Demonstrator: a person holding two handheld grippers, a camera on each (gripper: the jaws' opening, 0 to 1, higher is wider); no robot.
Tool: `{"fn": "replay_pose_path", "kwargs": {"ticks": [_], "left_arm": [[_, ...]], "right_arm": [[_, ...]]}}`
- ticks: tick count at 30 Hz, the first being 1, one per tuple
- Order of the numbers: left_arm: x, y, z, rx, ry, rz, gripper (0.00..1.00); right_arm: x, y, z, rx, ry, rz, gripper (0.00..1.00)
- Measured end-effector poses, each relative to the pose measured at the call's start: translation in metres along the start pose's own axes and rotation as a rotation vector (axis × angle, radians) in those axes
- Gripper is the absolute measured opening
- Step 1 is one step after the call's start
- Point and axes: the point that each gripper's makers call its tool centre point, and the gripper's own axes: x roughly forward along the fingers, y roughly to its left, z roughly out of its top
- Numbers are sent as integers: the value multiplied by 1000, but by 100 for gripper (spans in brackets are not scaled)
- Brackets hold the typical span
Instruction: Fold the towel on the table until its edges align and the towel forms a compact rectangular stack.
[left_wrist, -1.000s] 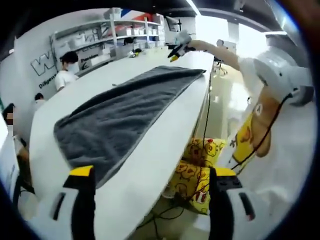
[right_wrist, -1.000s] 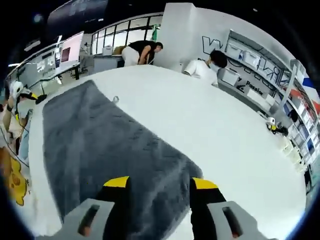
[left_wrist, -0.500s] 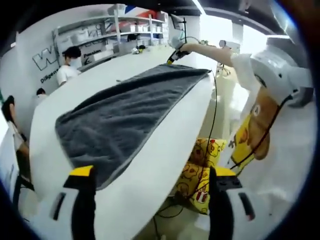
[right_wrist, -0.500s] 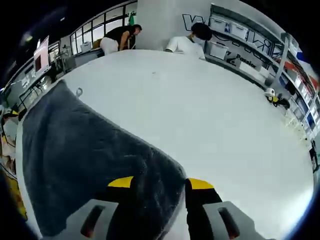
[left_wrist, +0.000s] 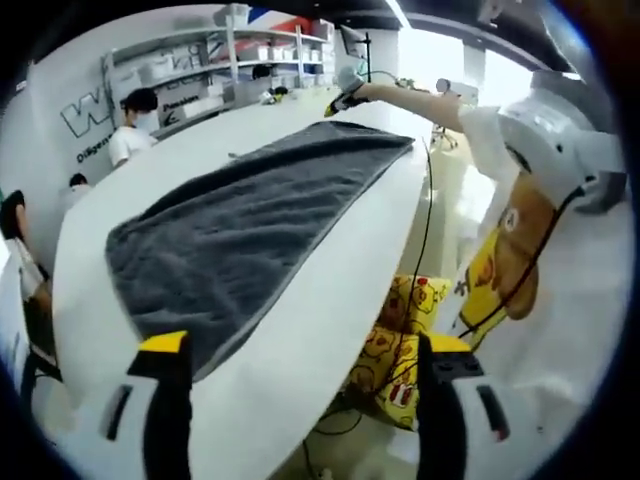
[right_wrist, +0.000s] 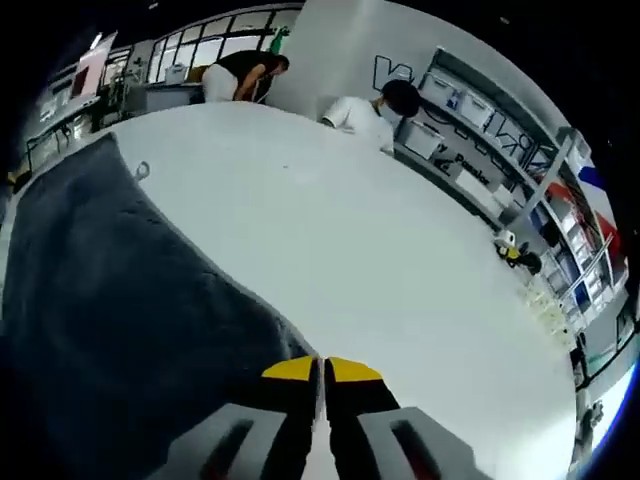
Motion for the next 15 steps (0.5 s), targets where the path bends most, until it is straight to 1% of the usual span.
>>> {"fn": "replay_pose_path", "kwargs": {"ticks": [1,3,5,6,9,10,12,14,15], "left_arm": [[0,-1,0,-1,0,0,98],[1,-3,-1,0,3,-1,98],[0,-5,-1,4,7,-2,98],[0,-5,-1,5,6,-3,98],[0,-5,-1,7,7,-3,98],[0,-5,-1,7,8,-4,98],[0,-5,-1,9,9,-7,98],[2,-7,-1,11,10,-10,98],[2,-8,0,12,10,-12,98]], "right_arm": [[0,1,0,23,-2,17,1],[0,9,-1,55,-4,75,2],[0,8,-5,58,3,77,5],[0,10,-8,53,13,90,8],[1,17,-13,64,17,129,11],[1,24,-11,72,10,151,12],[3,30,-12,107,9,186,14],[5,34,-17,99,31,191,14],[6,34,-22,84,58,185,14]]}}
